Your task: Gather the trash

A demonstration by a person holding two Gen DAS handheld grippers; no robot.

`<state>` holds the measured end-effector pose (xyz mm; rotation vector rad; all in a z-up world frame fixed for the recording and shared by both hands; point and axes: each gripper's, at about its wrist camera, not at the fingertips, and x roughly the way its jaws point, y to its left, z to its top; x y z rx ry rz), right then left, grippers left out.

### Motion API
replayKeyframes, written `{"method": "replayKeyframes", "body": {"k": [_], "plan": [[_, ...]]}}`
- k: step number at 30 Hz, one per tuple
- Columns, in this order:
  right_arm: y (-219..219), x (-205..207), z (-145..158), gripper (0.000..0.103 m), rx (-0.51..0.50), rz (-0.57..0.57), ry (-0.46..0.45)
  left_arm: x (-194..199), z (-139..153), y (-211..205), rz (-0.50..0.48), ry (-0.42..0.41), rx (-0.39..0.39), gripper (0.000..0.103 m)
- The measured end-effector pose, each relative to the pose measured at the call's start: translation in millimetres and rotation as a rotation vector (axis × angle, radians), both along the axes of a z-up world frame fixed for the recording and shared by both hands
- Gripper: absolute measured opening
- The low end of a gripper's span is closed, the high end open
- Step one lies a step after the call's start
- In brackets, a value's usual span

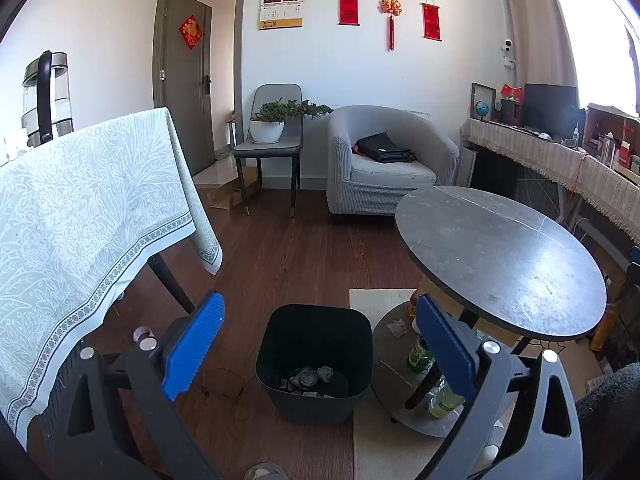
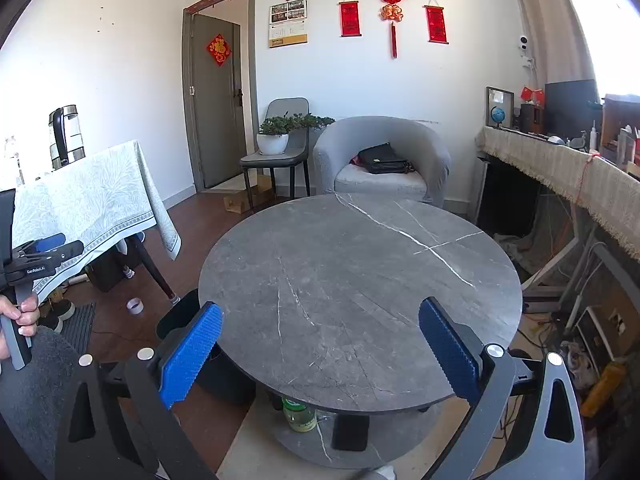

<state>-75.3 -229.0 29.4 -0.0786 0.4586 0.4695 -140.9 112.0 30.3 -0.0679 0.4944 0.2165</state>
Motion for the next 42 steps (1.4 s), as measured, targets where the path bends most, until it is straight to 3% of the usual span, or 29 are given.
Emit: {"method": "replayKeyframes", "body": {"k": [13,26,42], "plan": [[-5,2,1,0.100,0.020,-0.006,0.010,-6,4,10,0.012,-0.023,-0.072,0.098],[-6,2,2,0.100,0.024,-0.007,0.011,-4,7,2,0.002,-0.016,-0.018,0.098],[-7,2,3,0.100,0.026,-0.007,0.009,-3,7,0,0.003,-0.017,-0.022,0.098]]}}
